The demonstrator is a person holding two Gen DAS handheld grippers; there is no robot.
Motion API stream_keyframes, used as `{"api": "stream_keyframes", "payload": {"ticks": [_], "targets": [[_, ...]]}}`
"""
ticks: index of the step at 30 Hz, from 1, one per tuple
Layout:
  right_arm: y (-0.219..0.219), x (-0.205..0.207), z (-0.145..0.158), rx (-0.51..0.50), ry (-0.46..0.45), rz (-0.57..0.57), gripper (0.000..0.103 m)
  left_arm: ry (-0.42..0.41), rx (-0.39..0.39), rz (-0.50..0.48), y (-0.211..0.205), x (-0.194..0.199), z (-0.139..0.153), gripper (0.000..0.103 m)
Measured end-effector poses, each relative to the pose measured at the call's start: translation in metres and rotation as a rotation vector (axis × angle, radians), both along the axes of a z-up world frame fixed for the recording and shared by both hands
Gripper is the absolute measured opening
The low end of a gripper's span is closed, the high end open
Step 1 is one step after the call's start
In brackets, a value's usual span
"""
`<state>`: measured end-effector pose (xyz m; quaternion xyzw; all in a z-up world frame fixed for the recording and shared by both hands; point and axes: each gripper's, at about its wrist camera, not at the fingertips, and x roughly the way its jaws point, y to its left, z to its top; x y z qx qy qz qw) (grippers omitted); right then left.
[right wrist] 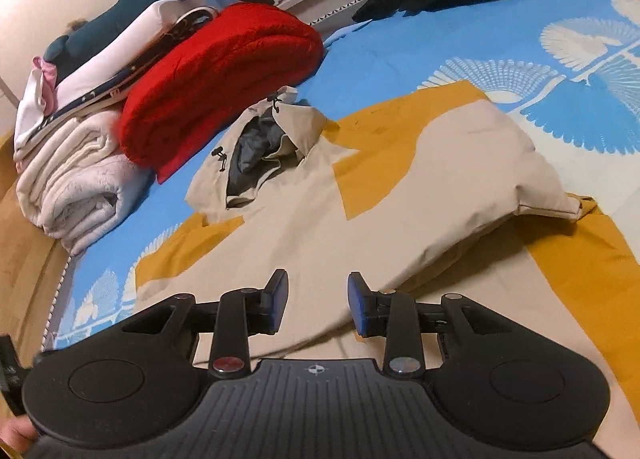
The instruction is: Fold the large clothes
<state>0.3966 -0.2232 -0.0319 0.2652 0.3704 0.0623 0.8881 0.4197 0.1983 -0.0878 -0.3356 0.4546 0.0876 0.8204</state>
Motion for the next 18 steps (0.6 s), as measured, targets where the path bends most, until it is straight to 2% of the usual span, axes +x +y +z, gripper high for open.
{"api": "stream_keyframes", "payload": {"ticks": [4,6,11,13,14,18], "targets": [[0.000,0.008,0.001,-0.017,-0.013,-0.004,0.035,0.024,-0.033,0.012,0.001,0.007,-0.012,0.022],[0.000,0.012,-0.002,-0.023,0.002,-0.017,0.035,0.032,-0.045,0.021,0.001,0.009,-0.016,0.025],[-0.007,0.016,-0.007,-0.012,0.023,-0.026,0.035,0.035,-0.064,0.031,0.000,0.012,-0.019,0.024],[-0.010,0.018,-0.009,-0.018,0.028,-0.035,0.035,0.012,-0.028,0.024,-0.002,0.012,-0.013,0.005],[-0.012,0.019,-0.011,-0.015,0.034,-0.045,0.035,-0.006,-0.003,0.022,-0.003,0.011,-0.008,0.002],[-0.022,0.023,-0.016,0.012,0.056,-0.082,0.035,-0.120,0.108,0.052,-0.003,0.000,0.029,0.000]]}}
